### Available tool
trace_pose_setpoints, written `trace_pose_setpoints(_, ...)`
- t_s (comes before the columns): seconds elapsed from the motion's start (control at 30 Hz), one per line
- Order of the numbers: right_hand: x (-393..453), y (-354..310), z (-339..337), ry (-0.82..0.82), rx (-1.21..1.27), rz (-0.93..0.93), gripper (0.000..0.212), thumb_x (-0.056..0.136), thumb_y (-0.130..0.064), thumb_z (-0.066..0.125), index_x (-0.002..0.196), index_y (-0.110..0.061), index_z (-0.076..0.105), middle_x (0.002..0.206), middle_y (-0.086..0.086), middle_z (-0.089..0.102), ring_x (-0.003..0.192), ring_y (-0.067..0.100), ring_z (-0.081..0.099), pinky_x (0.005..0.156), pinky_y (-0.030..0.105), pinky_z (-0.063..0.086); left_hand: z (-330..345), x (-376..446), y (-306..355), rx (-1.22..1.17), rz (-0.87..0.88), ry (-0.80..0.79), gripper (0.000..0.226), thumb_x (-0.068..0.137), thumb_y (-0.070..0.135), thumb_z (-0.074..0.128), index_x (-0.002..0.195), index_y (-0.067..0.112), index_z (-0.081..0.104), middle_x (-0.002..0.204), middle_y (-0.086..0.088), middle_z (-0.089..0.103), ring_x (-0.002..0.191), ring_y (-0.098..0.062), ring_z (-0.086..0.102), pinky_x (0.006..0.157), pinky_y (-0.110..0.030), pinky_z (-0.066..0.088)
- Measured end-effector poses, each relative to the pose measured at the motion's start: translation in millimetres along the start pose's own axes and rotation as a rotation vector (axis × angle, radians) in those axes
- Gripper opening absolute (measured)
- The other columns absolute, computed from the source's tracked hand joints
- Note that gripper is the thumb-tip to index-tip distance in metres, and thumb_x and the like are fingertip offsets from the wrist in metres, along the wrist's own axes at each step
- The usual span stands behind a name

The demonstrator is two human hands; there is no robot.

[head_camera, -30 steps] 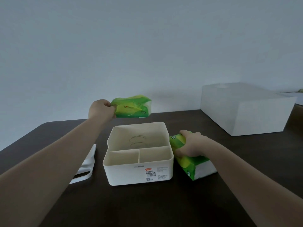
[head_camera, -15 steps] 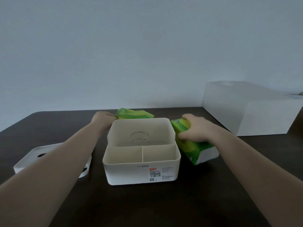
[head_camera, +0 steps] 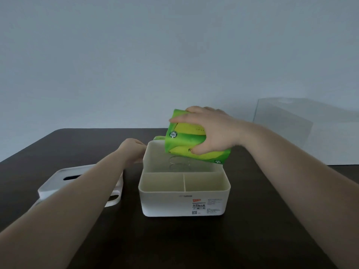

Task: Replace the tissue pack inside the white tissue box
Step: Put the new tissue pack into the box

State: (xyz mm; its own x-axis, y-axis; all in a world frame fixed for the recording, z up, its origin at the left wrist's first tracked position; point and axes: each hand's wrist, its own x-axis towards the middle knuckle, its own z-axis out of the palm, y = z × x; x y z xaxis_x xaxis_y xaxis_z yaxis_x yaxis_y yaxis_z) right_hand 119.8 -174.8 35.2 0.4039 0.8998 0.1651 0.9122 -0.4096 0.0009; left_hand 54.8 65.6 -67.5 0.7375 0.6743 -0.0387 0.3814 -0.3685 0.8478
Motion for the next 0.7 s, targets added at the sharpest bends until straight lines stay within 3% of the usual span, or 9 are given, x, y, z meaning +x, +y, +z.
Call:
trace_pose_setpoints(0.07, 6.5, -10.6, -0.1, -0.053, -0.054, -0.044, 0.086, 0.075, -0.041, 0.071, 0.144, -0.055, 0.022, 0.147, -0.003, 0.032, 0.132, 0.025, 0.035, 0.107, 0.042, 0.03, -5.7, -1.9, -0.4, -0.086, -0.009, -0.015, 0.007, 0.086, 0.002, 0.061, 0.084, -0.004, 0.064, 0.059, -0.011, 0.052, 0.031, -0.005, 0.05, 0.03, -0.012, 0.037)
trace_pose_setpoints(0.17, 14.2, -18.6, 7.3, -0.162, -0.091, -0.059, 0.086, 0.077, -0.041, 0.07, 0.144, -0.057, 0.018, 0.15, -0.003, 0.029, 0.134, 0.026, 0.033, 0.108, 0.045, 0.032, -17.2, 2.0, -6.5, -0.159, -0.054, -0.019, 0.017, 0.09, 0.006, 0.059, 0.1, -0.006, 0.064, 0.077, -0.017, 0.066, 0.056, -0.015, 0.063, 0.038, -0.015, 0.05)
trace_pose_setpoints(0.23, 16.8, -20.8, 14.5, -0.231, -0.081, -0.054, 0.088, 0.078, -0.041, 0.07, 0.145, -0.056, 0.016, 0.154, -0.003, 0.026, 0.138, 0.025, 0.03, 0.111, 0.049, 0.031, -24.5, 1.3, -11.2, -0.173, -0.074, -0.019, 0.017, 0.09, 0.008, 0.058, 0.101, -0.004, 0.063, 0.087, -0.02, 0.068, 0.066, -0.021, 0.065, 0.05, -0.022, 0.057)
trace_pose_setpoints(0.3, 17.8, -19.9, 20.0, -0.26, 0.024, -0.07, 0.083, 0.079, -0.039, 0.072, 0.146, -0.05, 0.024, 0.154, -0.006, 0.031, 0.14, 0.021, 0.031, 0.114, 0.046, 0.03, -29.3, -0.8, -15.0, -0.175, -0.082, -0.023, 0.015, 0.09, 0.008, 0.059, 0.097, -0.003, 0.064, 0.084, -0.019, 0.068, 0.072, -0.025, 0.067, 0.061, -0.028, 0.058)
trace_pose_setpoints(0.4, 15.4, -17.6, 23.4, -0.302, 0.101, -0.044, 0.071, 0.082, -0.038, 0.071, 0.144, -0.046, 0.036, 0.152, -0.012, 0.036, 0.139, 0.014, 0.033, 0.113, 0.034, 0.03, -35.9, -6.6, -17.6, -0.185, -0.081, -0.014, 0.01, 0.091, 0.009, 0.058, 0.088, 0.001, 0.063, 0.083, -0.017, 0.066, 0.08, -0.027, 0.068, 0.058, -0.027, 0.058)
trace_pose_setpoints(0.47, 13.7, -19.1, 22.8, -0.289, 0.138, -0.022, 0.067, 0.081, -0.042, 0.071, 0.141, -0.047, 0.04, 0.15, -0.014, 0.038, 0.137, 0.012, 0.035, 0.111, 0.033, 0.031, -41.4, -11.3, -18.3, -0.193, -0.078, 0.001, 0.011, 0.092, 0.008, 0.058, 0.084, 0.002, 0.062, 0.085, -0.019, 0.065, 0.082, -0.028, 0.067, 0.063, -0.027, 0.06)
trace_pose_setpoints(0.53, 12.9, -24.5, 19.6, -0.254, 0.179, -0.013, 0.06, 0.082, -0.046, 0.069, 0.138, -0.044, 0.046, 0.148, -0.015, 0.042, 0.135, 0.01, 0.037, 0.11, 0.032, 0.032, -48.4, -17.3, -20.4, -0.182, -0.073, 0.02, 0.012, 0.092, 0.008, 0.057, 0.093, -0.002, 0.063, 0.09, -0.022, 0.067, 0.084, -0.029, 0.067, 0.071, -0.03, 0.059)
trace_pose_setpoints(0.7, 21.0, -52.4, 11.7, -0.047, 0.28, 0.021, 0.04, 0.091, -0.048, 0.055, 0.125, -0.028, 0.064, 0.133, -0.008, 0.06, 0.124, 0.012, 0.051, 0.108, 0.036, 0.039, -75.5, -36.4, -29.6, -0.098, -0.07, 0.071, 0.017, 0.093, 0.012, 0.054, 0.099, 0.001, 0.065, 0.093, -0.016, 0.07, 0.077, -0.022, 0.067, 0.067, -0.029, 0.057)
